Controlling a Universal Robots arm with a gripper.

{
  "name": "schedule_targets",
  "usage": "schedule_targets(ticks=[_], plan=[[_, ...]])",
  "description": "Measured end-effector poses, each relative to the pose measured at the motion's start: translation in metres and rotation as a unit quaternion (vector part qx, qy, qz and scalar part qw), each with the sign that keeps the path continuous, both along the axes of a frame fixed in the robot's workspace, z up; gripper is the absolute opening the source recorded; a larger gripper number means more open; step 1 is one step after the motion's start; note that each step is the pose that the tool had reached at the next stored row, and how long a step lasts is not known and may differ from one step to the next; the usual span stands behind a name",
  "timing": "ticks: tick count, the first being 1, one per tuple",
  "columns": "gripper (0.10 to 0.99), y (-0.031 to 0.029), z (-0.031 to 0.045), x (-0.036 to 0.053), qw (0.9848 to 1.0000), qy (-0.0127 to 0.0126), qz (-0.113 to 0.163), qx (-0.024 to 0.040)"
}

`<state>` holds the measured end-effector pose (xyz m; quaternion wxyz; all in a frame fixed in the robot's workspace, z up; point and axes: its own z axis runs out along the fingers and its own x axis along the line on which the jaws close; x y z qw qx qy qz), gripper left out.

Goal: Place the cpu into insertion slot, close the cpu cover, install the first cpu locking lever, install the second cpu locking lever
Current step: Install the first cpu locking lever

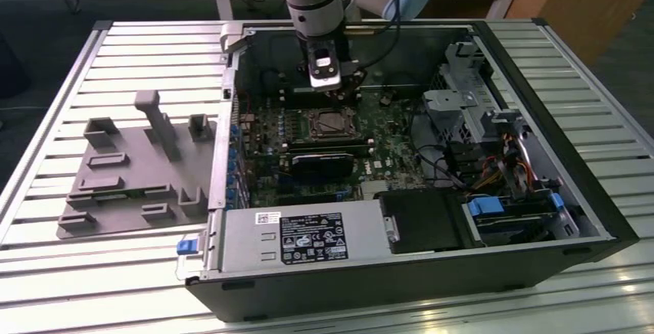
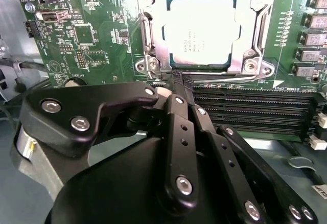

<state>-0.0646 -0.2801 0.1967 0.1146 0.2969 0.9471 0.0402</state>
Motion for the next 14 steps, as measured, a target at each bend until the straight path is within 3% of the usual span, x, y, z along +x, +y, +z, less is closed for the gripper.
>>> schedule_targets(ticks=[14], plan=[[0.102,-0.0016,-0.0007,0.0000,1.0000,-0.0001,-0.009,-0.0004]])
